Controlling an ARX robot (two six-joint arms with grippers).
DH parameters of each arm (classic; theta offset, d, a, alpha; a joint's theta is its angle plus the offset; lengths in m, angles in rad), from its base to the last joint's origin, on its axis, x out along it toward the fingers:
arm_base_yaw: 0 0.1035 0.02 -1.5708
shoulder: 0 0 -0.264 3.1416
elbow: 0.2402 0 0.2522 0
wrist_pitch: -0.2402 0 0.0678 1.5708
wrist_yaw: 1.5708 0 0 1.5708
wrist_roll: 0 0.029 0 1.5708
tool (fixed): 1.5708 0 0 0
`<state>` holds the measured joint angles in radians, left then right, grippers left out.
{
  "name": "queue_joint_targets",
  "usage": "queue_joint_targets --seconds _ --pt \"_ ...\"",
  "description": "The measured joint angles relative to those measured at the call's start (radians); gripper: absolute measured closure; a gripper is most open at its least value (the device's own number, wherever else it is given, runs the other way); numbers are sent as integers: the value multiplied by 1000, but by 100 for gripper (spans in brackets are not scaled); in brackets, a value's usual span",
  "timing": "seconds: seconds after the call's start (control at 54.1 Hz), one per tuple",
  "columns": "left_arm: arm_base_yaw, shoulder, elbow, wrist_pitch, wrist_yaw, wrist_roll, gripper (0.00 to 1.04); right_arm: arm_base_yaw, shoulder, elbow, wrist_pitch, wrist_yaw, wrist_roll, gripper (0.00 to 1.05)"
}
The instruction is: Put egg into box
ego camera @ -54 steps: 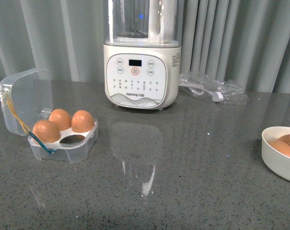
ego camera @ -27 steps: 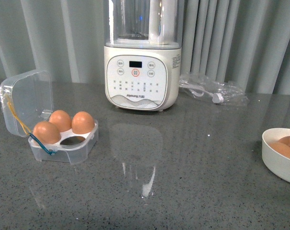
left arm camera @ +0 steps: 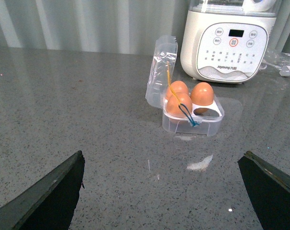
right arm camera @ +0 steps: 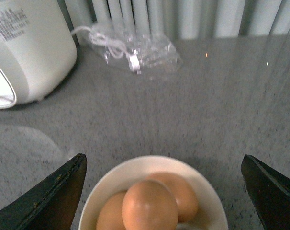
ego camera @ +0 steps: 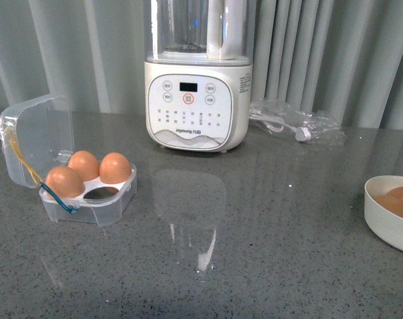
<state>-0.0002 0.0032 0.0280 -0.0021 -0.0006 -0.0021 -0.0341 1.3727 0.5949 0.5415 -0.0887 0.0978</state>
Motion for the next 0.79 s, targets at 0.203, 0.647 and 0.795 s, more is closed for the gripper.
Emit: queue_joint_targets --seconds 0.203,0.647,0.795 --pt "0 0 0 0 0 0 7 0 92 -3 58 -16 3 7" --pt "0 0 0 0 0 0 7 -3 126 -62 89 -7 -35 14" --pt "0 0 0 0 0 0 7 12 111 -75 90 -3 -51 42"
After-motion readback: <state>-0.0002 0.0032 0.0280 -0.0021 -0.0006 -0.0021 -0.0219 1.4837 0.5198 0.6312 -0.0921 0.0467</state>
